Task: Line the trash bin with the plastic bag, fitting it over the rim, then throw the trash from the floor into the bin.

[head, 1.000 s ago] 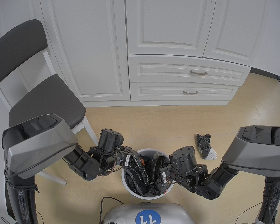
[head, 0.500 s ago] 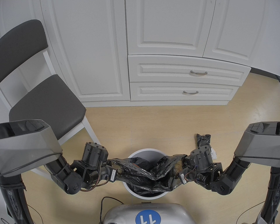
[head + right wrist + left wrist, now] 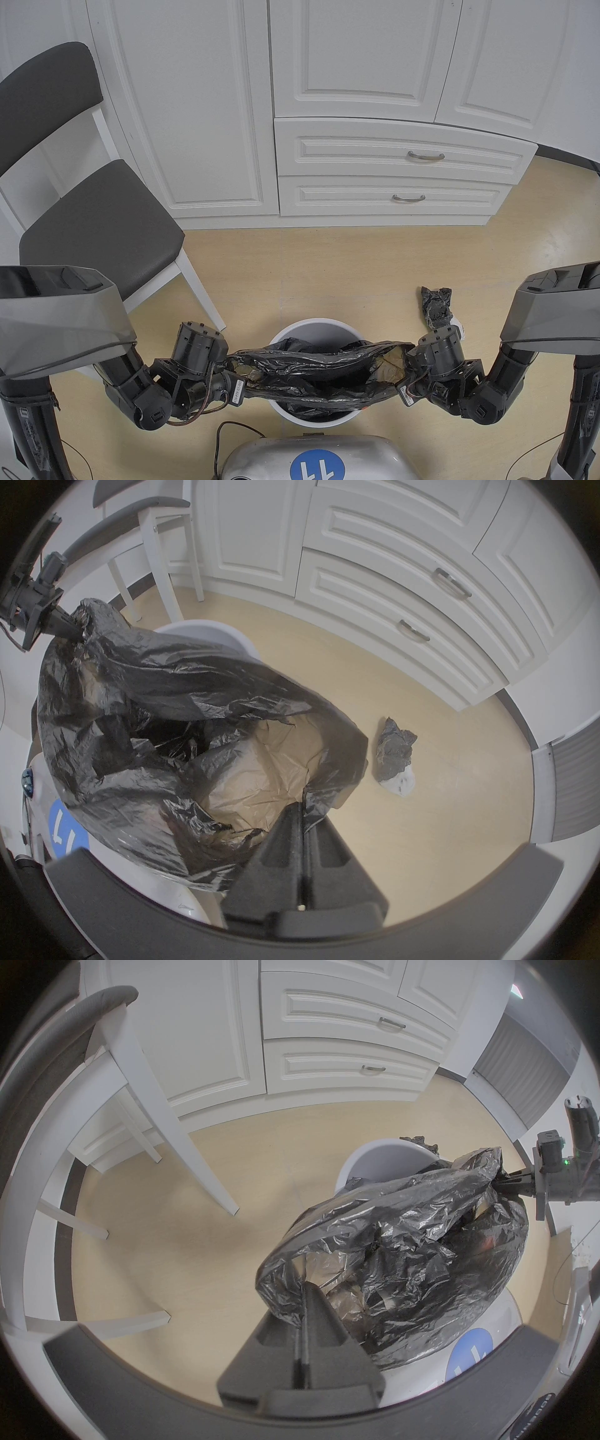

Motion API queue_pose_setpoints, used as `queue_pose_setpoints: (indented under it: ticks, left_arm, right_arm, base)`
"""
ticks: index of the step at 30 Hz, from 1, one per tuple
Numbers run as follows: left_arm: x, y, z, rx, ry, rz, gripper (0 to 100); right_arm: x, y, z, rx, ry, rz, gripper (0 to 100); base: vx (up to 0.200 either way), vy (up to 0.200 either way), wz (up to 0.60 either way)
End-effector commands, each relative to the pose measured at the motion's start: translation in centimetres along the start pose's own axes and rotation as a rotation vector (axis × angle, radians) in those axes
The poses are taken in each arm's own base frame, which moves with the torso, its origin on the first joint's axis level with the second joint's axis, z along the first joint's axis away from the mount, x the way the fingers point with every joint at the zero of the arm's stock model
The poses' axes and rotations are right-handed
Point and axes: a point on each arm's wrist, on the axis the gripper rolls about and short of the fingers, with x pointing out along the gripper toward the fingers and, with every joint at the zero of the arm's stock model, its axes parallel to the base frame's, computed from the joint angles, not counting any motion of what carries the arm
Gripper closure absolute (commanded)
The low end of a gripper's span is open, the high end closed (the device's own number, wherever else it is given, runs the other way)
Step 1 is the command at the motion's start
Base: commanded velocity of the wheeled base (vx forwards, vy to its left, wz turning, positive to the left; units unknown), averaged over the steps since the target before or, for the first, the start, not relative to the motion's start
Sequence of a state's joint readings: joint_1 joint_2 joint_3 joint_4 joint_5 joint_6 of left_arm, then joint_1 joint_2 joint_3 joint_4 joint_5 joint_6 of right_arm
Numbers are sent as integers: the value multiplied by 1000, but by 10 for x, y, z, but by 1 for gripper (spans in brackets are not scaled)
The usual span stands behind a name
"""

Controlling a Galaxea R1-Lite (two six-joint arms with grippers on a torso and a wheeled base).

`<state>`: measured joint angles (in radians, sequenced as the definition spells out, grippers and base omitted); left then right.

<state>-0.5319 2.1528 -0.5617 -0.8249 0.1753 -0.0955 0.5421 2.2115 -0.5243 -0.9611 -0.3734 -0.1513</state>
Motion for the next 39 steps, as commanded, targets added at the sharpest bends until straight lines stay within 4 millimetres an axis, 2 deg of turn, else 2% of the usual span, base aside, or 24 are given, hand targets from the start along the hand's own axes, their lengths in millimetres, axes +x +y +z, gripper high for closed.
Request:
queue_pose_setpoints:
  ticks: [1,9,14,18,22,25,28,39]
  left_arm:
    - [3,0,-4,-2,17,2,100]
    - [1,0,-9,-5,35,1,100]
    - [-1,-8,-9,6,29,-18,100]
    - [-2,-15,-15,-31,17,-34,100]
    - [-2,-13,-18,-70,-7,-28,100]
    - [-5,-12,-21,-66,0,-27,100]
    - [-12,-18,-33,-28,37,-44,100]
    - [-25,-20,-49,3,93,-63,100]
  right_arm:
    - [1,-3,-8,-16,17,-8,100]
    - [0,-8,-16,-56,22,-19,100]
    - [-1,-5,-11,-71,2,-13,100]
    - [-4,-3,-11,-110,-3,-6,100]
    - [-9,-6,-15,-128,-3,0,100]
    - [-17,-12,-16,-160,-17,-6,100]
    - [-32,-16,-21,-232,-25,34,100]
    - [-50,-16,-39,-346,23,72,100]
  base:
    - [0,0,0]
    - [0,0,0]
    - [0,0,0]
    - [0,0,0]
    - [0,0,0]
    - [0,0,0]
    - [0,0,0]
    - [0,0,0]
